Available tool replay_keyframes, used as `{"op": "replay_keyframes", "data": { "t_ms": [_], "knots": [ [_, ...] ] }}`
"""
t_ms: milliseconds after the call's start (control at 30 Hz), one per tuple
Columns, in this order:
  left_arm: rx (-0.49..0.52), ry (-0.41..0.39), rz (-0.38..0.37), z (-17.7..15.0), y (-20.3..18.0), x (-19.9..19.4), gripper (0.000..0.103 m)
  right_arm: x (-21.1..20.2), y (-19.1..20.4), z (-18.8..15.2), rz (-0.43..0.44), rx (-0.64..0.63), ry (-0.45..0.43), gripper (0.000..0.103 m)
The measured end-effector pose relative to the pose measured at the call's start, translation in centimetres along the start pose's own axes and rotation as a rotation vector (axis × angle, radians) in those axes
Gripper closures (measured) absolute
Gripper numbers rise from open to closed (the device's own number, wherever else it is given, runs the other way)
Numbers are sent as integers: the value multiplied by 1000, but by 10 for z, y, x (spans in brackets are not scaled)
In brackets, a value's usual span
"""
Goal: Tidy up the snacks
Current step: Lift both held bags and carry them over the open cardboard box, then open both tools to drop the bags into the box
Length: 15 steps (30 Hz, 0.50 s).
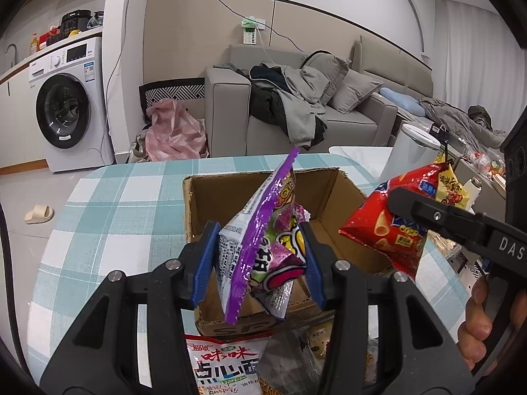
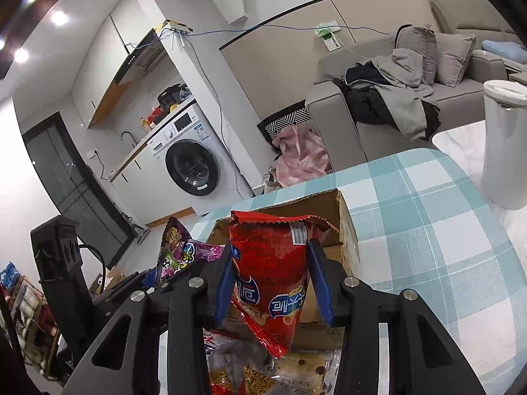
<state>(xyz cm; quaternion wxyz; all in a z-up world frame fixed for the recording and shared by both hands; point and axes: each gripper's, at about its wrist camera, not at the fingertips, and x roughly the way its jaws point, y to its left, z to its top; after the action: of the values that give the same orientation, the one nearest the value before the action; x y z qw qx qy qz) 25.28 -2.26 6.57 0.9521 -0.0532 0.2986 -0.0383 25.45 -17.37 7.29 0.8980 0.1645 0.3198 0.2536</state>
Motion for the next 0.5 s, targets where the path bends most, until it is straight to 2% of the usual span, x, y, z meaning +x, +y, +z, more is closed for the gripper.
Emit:
{"op": "replay_keyframes", "data": {
  "t_ms": [267, 367, 433, 467, 500],
  "knots": [
    [0, 7, 7, -3, 2, 0, 58, 9, 1, -7, -19, -18, 25, 58],
    [12, 12, -2, -4, 0, -5, 53, 4, 4, -7, -30, -49, 16, 43],
    [15, 17, -4, -5, 0, -9, 37, 0, 6, -7, -55, -72, 13, 37],
    [17, 14, -7, -5, -1, -12, 33, -3, 7, -7, -65, -84, 12, 35],
    [21, 6, -11, -6, -1, -17, 24, -5, 8, -8, -74, -93, 12, 29]
  ]
}}
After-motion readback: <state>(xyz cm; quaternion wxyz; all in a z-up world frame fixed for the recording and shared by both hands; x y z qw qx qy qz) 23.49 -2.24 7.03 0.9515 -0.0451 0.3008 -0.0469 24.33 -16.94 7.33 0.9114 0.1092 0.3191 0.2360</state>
